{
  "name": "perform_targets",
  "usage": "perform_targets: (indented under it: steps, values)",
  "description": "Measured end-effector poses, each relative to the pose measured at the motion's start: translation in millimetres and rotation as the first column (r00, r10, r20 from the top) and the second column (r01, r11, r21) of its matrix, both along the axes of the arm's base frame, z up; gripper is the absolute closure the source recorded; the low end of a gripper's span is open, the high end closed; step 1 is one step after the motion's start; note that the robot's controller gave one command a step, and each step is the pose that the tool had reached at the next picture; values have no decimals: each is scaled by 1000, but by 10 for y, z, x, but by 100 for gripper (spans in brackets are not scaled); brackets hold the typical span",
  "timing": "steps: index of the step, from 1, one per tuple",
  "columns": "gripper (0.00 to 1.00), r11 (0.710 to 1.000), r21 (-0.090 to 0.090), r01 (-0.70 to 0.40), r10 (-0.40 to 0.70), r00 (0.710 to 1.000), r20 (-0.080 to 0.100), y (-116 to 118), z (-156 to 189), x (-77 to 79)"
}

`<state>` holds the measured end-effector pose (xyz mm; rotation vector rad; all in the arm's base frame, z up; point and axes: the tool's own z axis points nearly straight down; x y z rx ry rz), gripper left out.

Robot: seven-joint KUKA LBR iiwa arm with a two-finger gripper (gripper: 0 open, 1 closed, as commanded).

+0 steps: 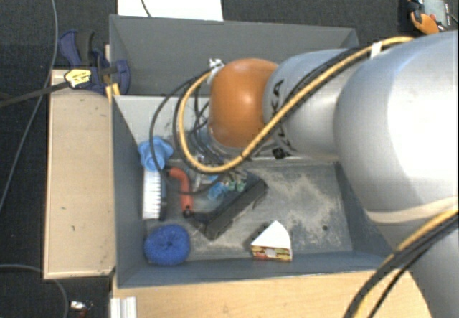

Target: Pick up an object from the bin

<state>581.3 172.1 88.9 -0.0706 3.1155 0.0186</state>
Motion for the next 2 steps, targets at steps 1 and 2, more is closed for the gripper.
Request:
perform_targets:
  steps: [1,2]
  values:
    - [100,1000,0,0,0,1000,0,0,0,0]
    - [100,955,-7,-298,298,955,6,-283,50,-196]
